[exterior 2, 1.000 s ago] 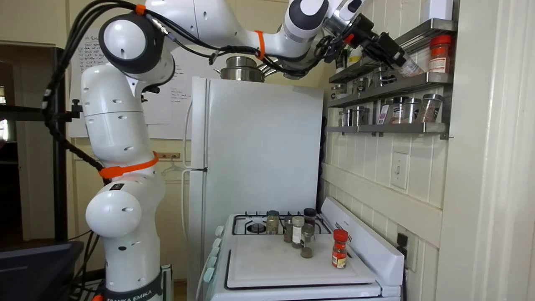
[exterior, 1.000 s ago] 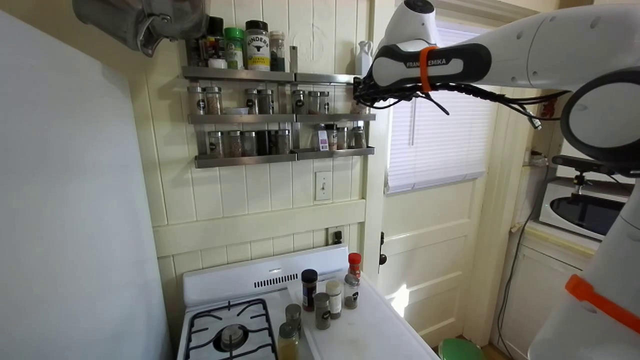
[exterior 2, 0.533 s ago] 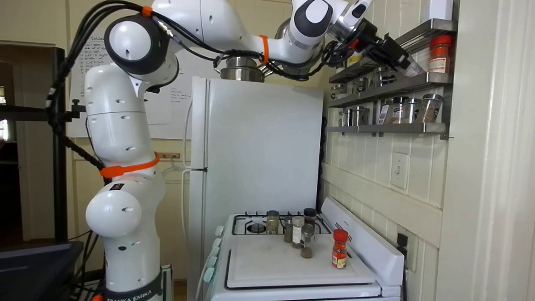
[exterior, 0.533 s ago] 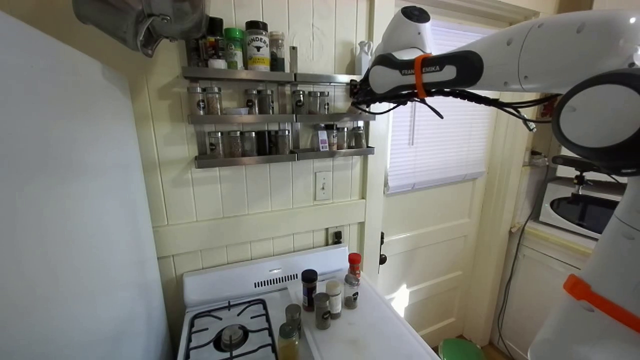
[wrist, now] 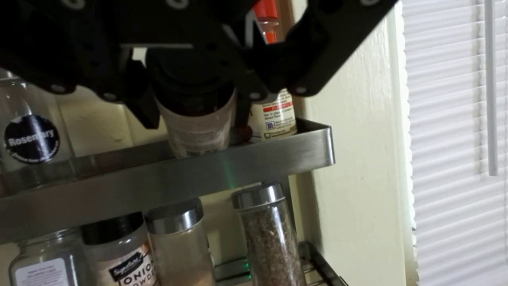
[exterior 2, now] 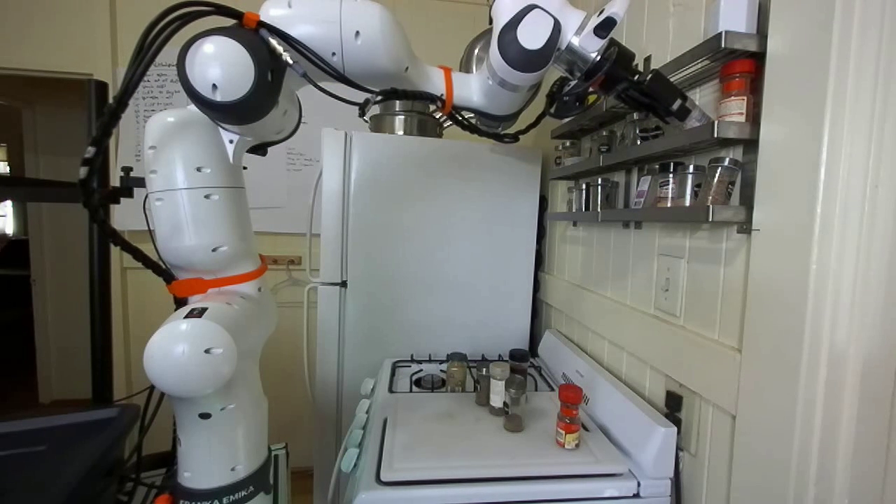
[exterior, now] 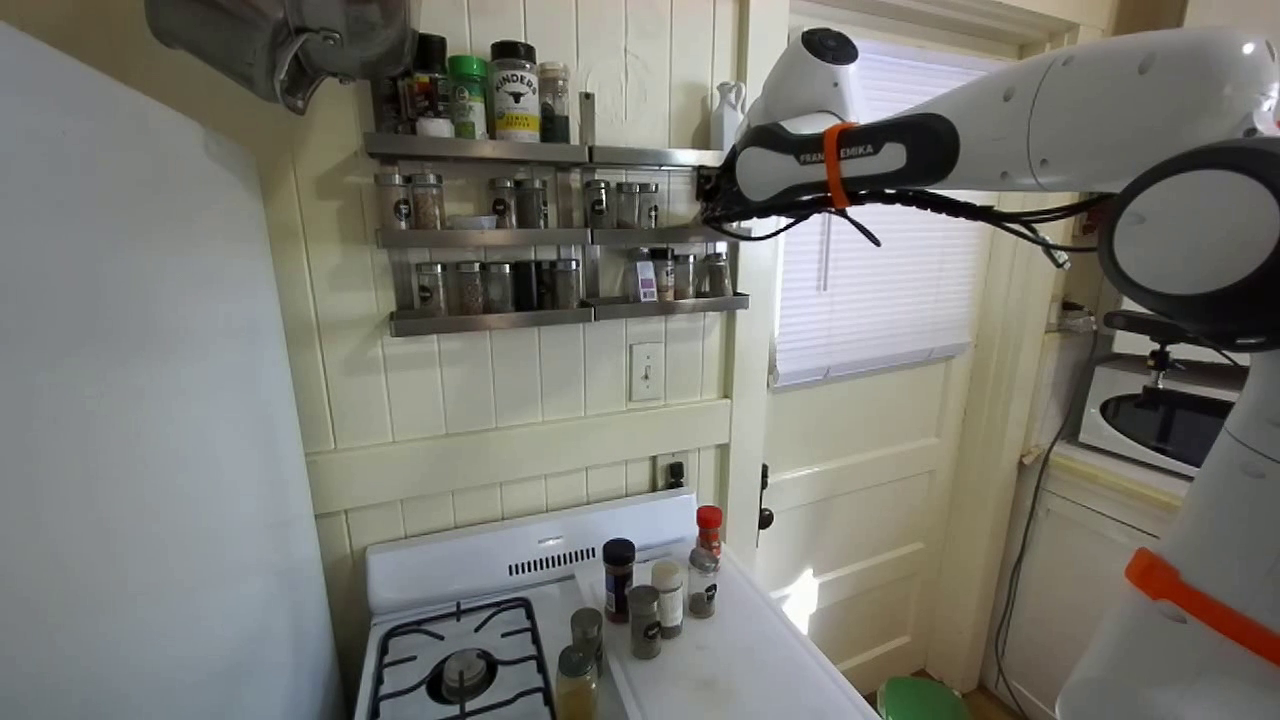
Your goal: Put the jar on the shelf
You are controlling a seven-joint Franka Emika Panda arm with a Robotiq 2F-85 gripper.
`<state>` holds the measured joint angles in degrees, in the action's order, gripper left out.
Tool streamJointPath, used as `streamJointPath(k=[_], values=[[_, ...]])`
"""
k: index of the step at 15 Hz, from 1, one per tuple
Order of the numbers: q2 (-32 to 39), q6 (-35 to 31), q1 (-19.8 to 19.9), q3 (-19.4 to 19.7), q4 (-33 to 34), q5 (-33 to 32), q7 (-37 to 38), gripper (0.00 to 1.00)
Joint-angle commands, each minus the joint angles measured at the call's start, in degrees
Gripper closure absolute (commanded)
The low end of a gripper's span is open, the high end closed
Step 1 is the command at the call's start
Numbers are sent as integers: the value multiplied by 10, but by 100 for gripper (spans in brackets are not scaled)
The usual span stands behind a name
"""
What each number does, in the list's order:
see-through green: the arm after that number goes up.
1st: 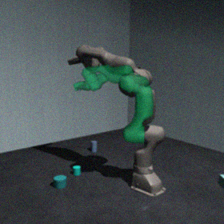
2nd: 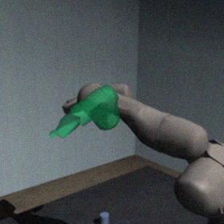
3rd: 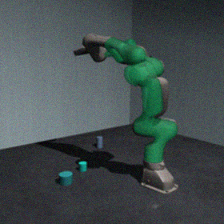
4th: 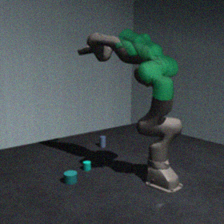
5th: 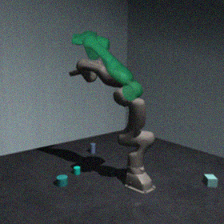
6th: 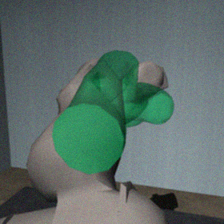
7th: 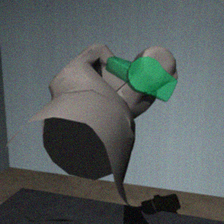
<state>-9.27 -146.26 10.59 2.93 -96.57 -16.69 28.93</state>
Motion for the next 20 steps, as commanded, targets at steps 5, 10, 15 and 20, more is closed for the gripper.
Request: streamJointPath(k=[5, 10, 15, 20], values=[[-18, 1, 0, 2, -39, 10, 1, 46], [-23, 7, 1, -1, -54, 6, 2, 7], [-32, 26, -3, -3, -57, 15, -6, 0], [-85, 10, 7, -26, -92, -51, 2, 0]])
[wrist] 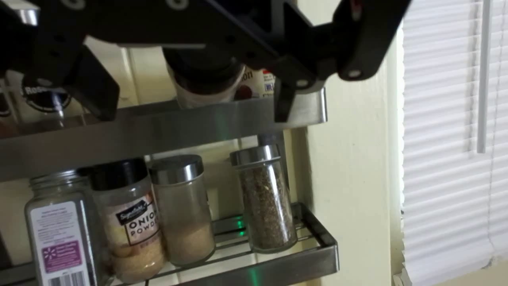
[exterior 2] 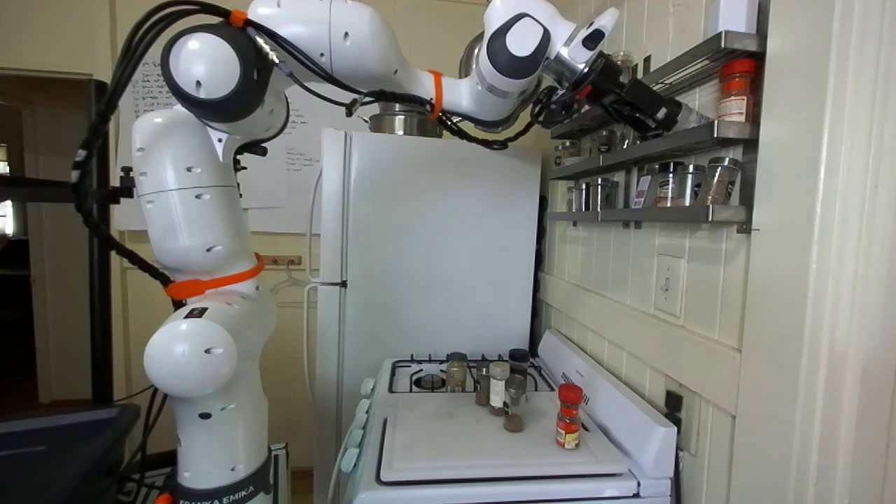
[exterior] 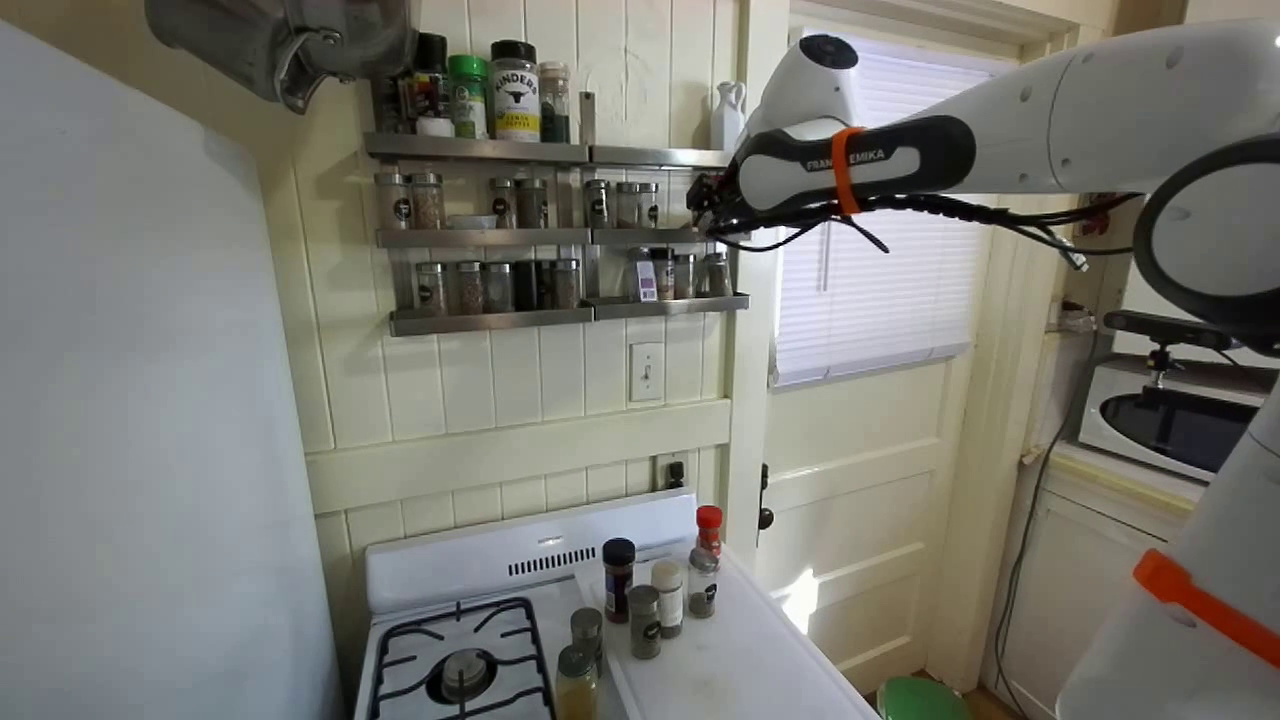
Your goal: Put the jar on the shelf
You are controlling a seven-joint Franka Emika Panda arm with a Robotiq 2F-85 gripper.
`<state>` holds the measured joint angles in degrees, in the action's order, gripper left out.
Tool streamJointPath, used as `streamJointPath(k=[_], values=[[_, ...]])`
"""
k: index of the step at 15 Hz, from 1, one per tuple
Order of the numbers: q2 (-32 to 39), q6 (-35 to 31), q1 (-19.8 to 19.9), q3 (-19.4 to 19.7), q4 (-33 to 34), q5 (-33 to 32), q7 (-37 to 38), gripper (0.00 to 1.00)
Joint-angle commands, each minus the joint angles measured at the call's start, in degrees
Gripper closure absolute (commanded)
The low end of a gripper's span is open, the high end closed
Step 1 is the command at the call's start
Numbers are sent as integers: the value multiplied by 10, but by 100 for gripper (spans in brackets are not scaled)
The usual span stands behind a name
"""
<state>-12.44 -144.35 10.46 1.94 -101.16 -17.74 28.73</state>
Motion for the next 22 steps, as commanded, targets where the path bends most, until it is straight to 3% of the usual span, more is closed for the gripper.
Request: streamJointPath(k=[1, 5, 6, 8, 9, 11, 16, 19, 22], values=[[-66, -35, 17, -24, -58, -71, 14, 0], [-119, -118, 61, -56, -113, -148, 66, 0], [-126, -158, 56, -46, -133, -158, 87, 0], [-136, -245, 93, -50, -166, -207, 114, 0], [-111, -185, 60, -44, -115, -166, 77, 0], [-119, -230, 80, -44, -143, -187, 92, 0], [-119, -267, 90, -49, -163, -208, 88, 0], [-128, -345, 138, -73, -205, -270, 115, 0], [-141, -440, 243, -125, -239, -336, 163, 0]])
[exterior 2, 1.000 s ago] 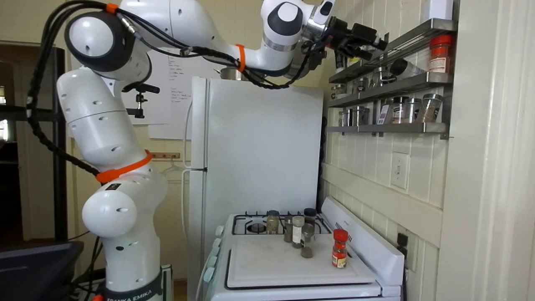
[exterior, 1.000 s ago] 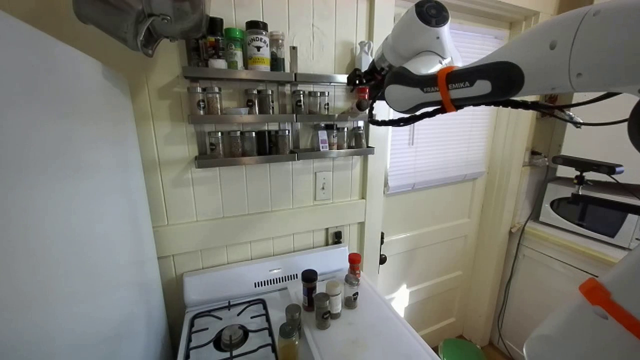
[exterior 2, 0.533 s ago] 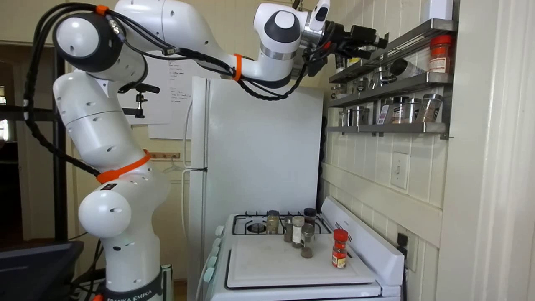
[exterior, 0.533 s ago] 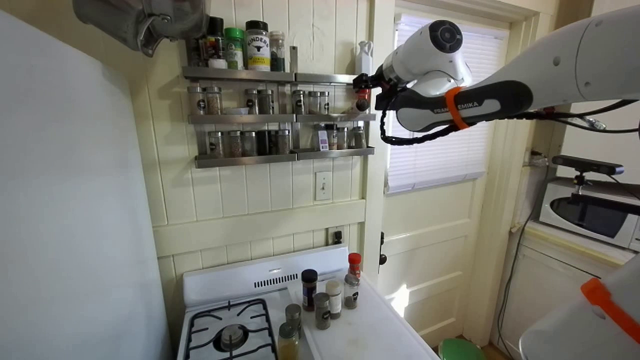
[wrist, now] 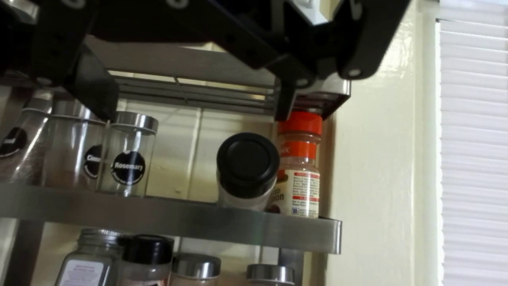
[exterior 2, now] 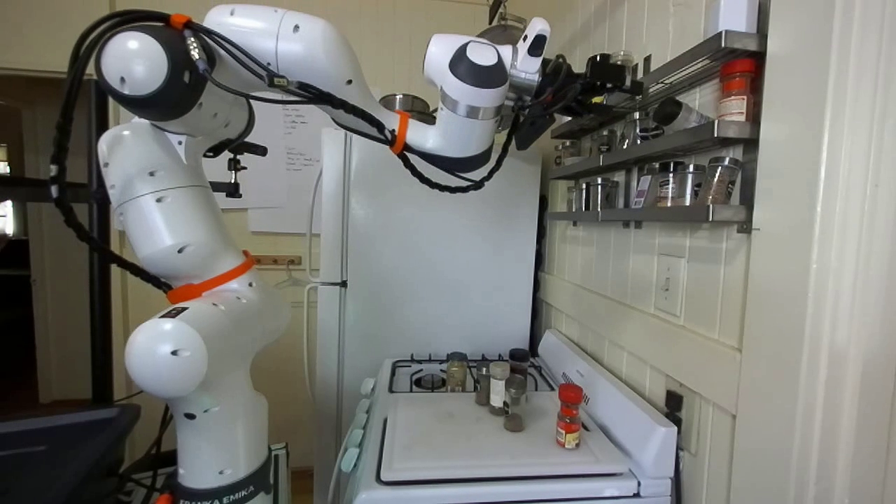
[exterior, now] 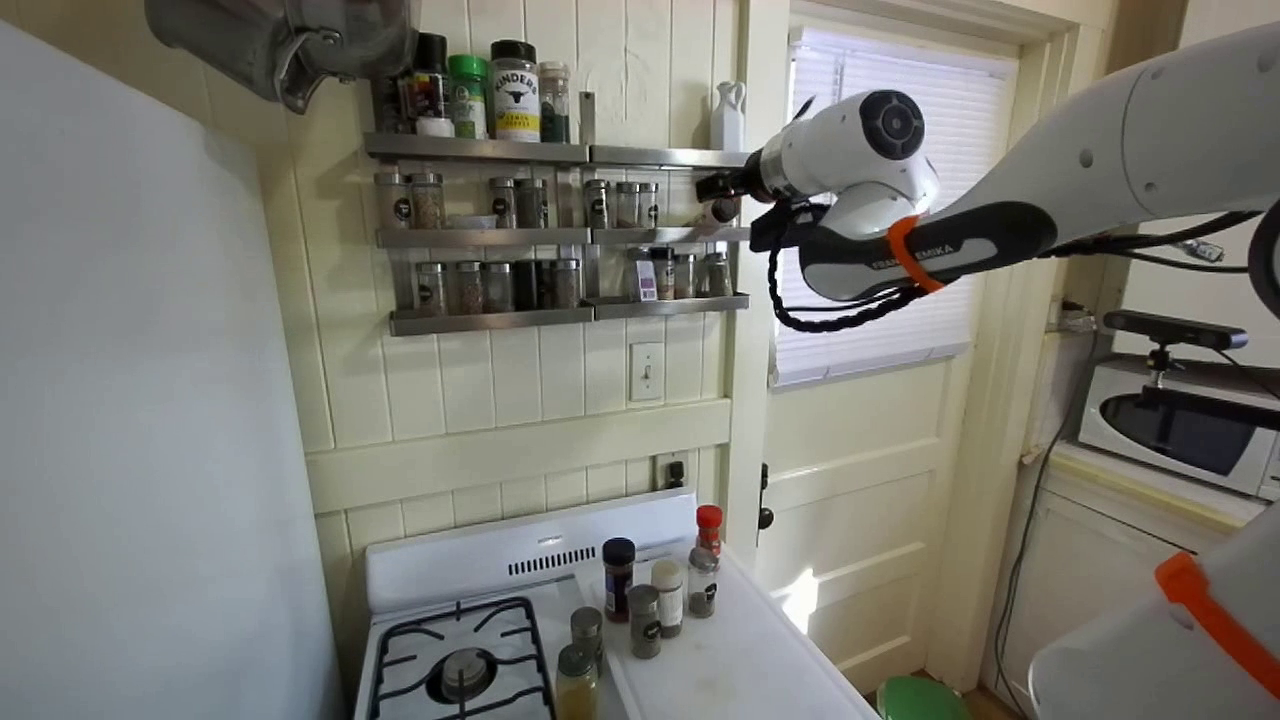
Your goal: Put the jar on the shelf
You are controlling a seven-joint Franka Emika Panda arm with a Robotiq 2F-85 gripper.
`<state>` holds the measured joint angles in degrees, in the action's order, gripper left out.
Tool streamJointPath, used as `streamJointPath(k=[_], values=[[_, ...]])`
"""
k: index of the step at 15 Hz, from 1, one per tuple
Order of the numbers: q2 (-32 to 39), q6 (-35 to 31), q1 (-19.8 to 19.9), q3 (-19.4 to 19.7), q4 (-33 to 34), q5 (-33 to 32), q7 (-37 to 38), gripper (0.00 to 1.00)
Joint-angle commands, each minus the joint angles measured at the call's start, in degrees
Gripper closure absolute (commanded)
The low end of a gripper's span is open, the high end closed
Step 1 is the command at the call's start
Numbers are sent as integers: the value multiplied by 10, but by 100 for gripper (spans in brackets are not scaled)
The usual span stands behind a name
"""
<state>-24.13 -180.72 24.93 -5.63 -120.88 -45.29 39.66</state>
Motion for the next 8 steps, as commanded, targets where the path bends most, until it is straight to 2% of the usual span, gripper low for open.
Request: streamJointPath(k=[1, 3, 6, 7, 8], values=[[-29, -105, 141, -71, -48, -64, 65, 0], [-40, -169, 223, -109, -60, -45, 56, 0], [-55, -257, 350, -183, -84, 57, -14, 0], [-26, -219, 278, -135, -50, 4, 17, 0], [-29, -228, 300, -146, -53, 13, 11, 0]])
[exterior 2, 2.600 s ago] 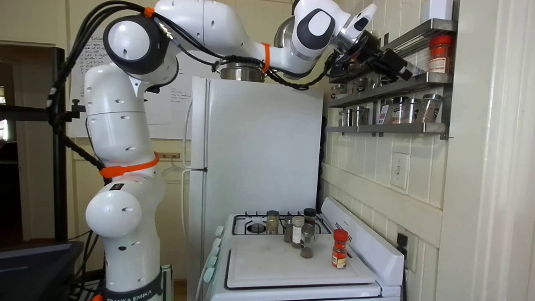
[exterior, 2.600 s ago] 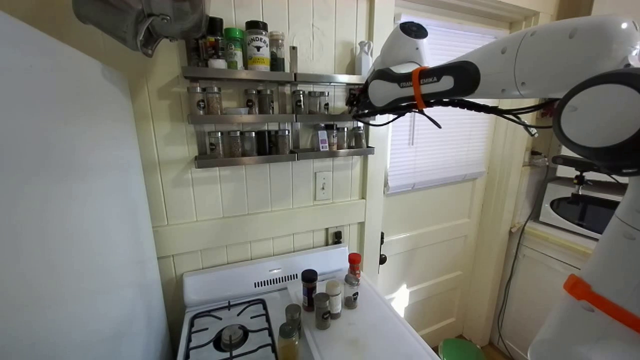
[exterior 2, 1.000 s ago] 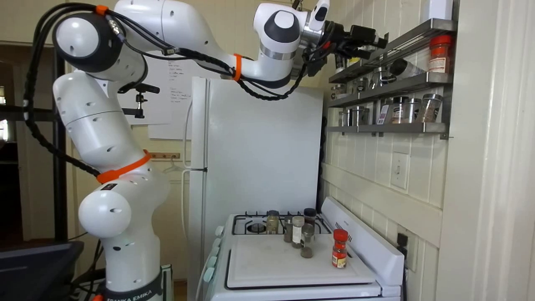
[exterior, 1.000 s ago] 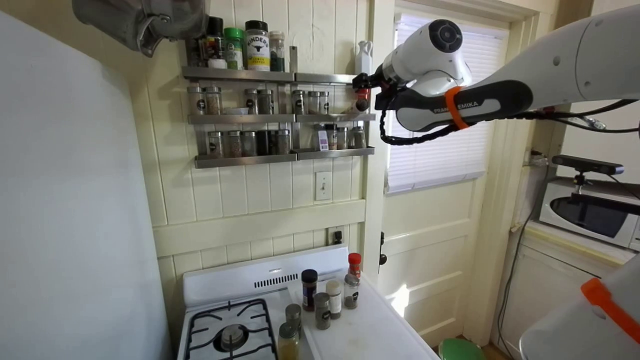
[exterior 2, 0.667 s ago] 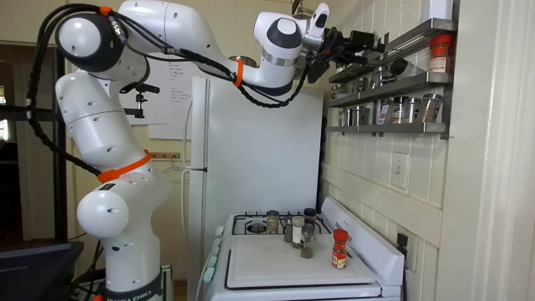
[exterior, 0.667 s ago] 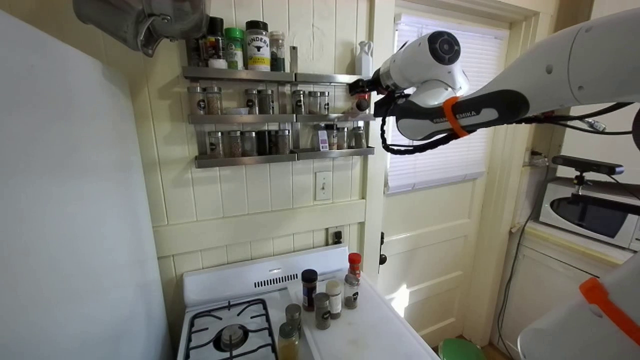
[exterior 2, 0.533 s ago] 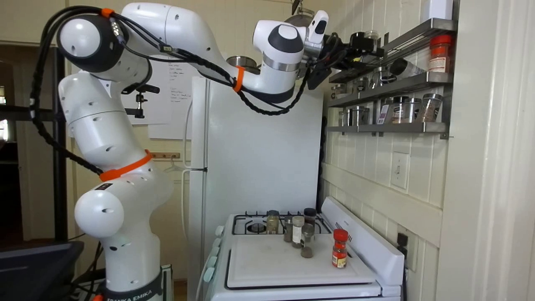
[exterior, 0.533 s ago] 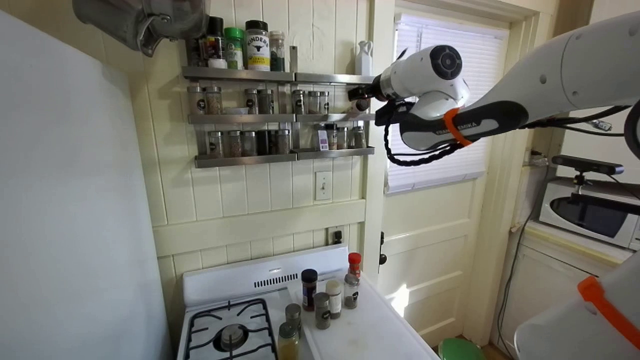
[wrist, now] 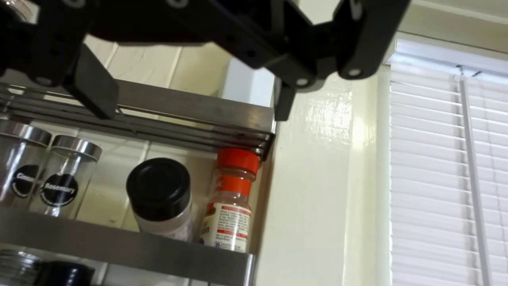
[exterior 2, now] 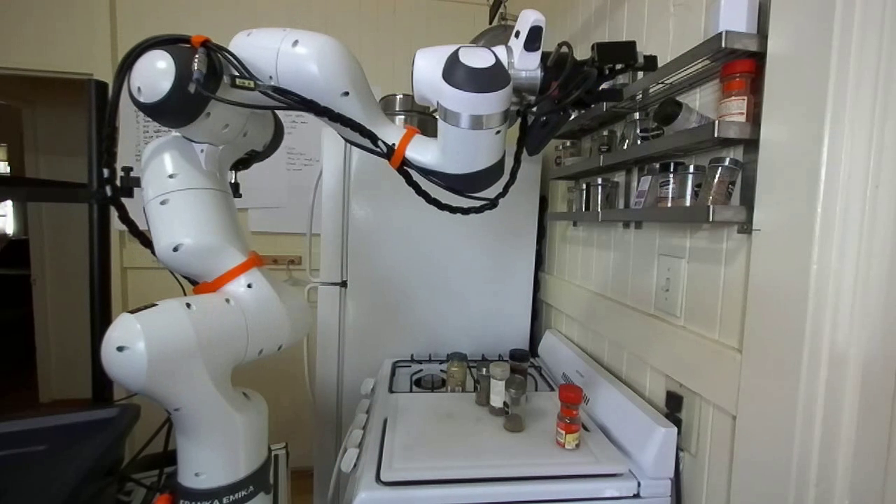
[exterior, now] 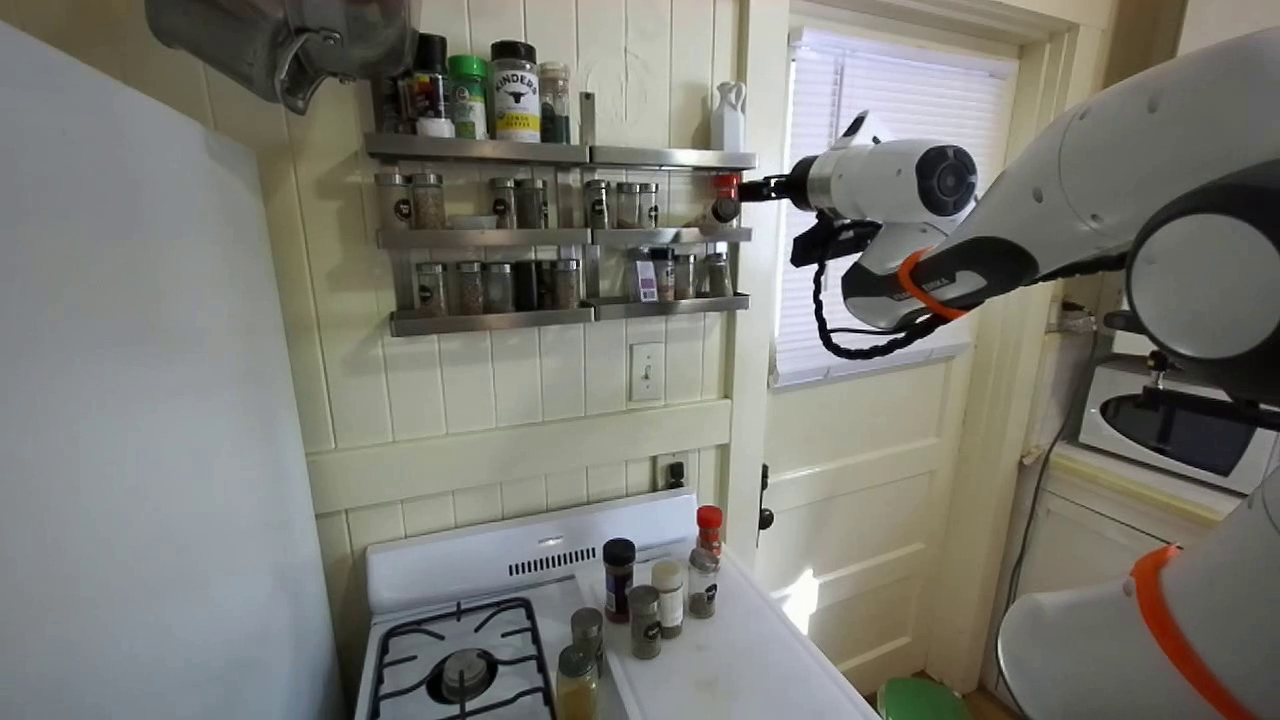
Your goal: Put the jar on the shelf
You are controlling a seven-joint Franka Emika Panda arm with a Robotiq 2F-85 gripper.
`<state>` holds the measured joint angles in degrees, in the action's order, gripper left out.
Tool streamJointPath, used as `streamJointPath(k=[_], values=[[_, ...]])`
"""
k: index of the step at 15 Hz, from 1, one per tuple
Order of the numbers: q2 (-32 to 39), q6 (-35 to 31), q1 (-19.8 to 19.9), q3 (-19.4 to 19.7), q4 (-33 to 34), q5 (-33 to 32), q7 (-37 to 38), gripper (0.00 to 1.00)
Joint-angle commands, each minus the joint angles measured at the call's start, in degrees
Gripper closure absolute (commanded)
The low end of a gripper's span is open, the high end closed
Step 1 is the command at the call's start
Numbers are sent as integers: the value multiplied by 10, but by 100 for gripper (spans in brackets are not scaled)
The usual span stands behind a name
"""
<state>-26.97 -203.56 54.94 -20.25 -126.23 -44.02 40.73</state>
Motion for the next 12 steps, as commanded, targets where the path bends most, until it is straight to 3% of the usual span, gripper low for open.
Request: streamJointPath(k=[1, 5, 8, 12], values=[[1, 0, -3, 2, 0, -1, 0, 0], [2, 1, -14, 5, 1, -1, 0, 0], [12, -41, 32, -32, -11, 34, -24, 0], [30, -125, 106, -108, -30, 142, -71, 0]])
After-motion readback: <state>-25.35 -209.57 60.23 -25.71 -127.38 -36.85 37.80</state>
